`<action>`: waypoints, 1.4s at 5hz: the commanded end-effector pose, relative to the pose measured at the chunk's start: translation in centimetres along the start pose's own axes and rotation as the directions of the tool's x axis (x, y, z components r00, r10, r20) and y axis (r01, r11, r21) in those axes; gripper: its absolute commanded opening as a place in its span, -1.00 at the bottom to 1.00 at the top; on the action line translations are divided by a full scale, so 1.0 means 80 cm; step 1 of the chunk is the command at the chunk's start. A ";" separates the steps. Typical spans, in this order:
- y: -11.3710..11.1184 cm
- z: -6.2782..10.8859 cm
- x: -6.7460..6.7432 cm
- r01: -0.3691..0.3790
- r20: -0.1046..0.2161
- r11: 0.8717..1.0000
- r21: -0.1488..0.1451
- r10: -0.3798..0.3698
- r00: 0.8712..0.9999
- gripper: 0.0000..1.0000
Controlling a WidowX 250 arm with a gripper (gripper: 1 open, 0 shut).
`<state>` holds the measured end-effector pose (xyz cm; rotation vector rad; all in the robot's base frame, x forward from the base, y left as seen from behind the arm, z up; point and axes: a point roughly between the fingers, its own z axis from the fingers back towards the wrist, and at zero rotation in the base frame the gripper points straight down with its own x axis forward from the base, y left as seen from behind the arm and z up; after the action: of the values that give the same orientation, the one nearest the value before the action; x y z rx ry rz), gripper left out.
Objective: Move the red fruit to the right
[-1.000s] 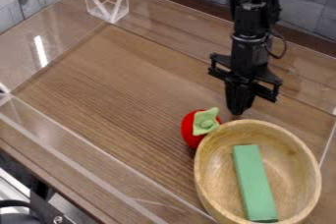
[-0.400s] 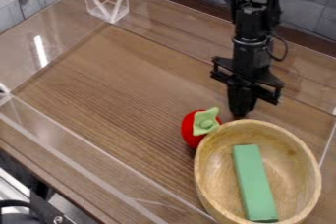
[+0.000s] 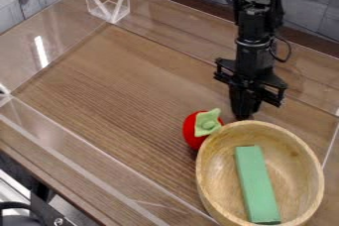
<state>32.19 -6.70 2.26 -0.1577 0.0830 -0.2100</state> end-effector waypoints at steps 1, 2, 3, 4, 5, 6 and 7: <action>-0.001 0.022 0.016 0.014 0.069 1.000 0.001 -0.014 0.997 1.00; -0.002 0.029 0.016 0.013 0.079 1.000 0.003 -0.014 0.997 1.00; -0.001 0.035 0.015 0.013 0.086 1.000 0.005 -0.014 0.996 1.00; 0.005 0.032 0.010 0.018 0.075 1.000 0.004 -0.018 0.997 1.00; 0.012 0.029 0.005 0.022 0.064 1.000 0.003 -0.022 0.998 1.00; 0.018 0.027 0.000 0.026 0.054 1.000 0.002 -0.026 0.998 1.00; 0.023 0.022 -0.004 0.030 0.045 1.000 0.002 -0.030 0.999 1.00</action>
<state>31.63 -4.99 2.26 -0.1699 0.0910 -0.2395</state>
